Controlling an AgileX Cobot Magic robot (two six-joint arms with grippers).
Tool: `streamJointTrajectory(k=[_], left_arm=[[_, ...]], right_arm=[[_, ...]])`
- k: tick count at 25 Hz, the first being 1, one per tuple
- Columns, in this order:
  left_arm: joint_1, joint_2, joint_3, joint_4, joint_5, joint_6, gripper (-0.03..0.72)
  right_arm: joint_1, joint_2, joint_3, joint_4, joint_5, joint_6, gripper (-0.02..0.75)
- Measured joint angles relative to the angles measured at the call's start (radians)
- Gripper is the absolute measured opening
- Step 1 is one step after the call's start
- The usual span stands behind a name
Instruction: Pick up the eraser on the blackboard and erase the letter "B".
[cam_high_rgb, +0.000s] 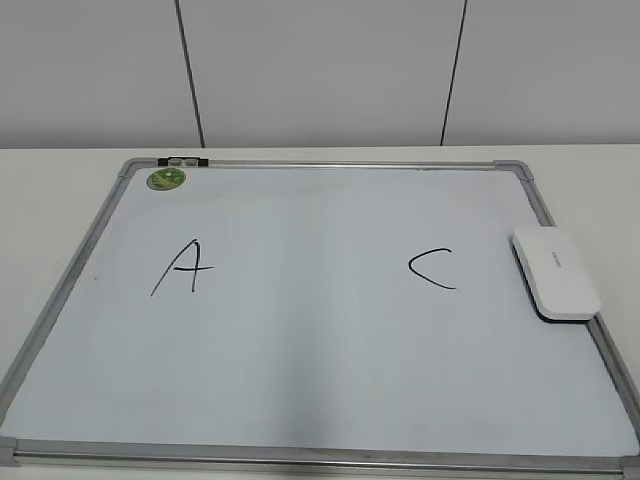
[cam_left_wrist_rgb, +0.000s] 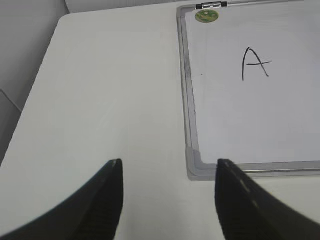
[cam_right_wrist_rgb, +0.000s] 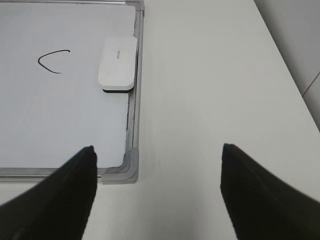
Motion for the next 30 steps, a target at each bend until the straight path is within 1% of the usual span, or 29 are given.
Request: streamJointTrajectory(k=[30], left_arm=[[0.0, -0.019, 0.0, 0.0, 0.004, 0.0, 0.42]], right_arm=[[0.0, 0.0, 0.0, 0.0, 0.002, 0.0, 0.591]])
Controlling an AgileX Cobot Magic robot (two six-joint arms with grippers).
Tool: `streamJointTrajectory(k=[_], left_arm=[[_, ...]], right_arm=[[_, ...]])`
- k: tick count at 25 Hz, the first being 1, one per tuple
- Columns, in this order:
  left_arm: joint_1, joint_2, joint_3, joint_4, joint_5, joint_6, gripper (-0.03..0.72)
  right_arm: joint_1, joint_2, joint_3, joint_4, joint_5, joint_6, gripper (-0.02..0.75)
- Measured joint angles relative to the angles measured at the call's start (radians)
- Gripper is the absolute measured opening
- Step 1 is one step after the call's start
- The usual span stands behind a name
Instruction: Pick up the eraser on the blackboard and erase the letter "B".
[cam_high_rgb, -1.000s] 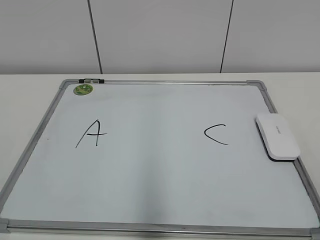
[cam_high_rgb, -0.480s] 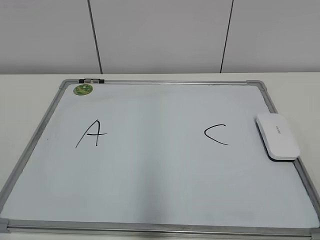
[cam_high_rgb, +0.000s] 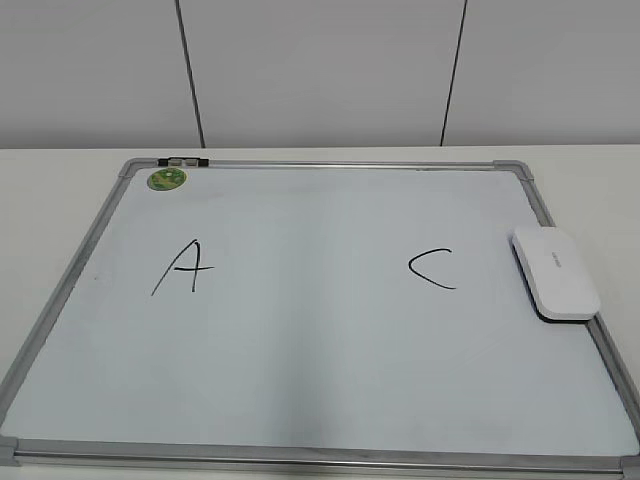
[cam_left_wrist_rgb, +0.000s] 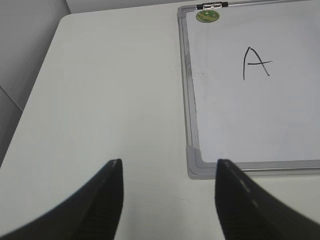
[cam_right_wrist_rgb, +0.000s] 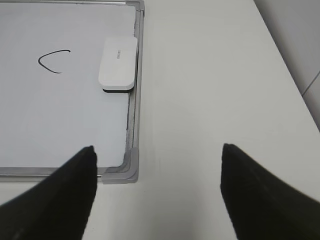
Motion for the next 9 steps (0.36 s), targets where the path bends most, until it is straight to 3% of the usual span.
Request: streamJointTrajectory(k=[9], left_arm=[[0.0, 0.0, 0.0, 0.0, 0.0, 0.0, 0.421]], right_arm=[[0.0, 0.0, 0.0, 0.0, 0.0, 0.0, 0.591]])
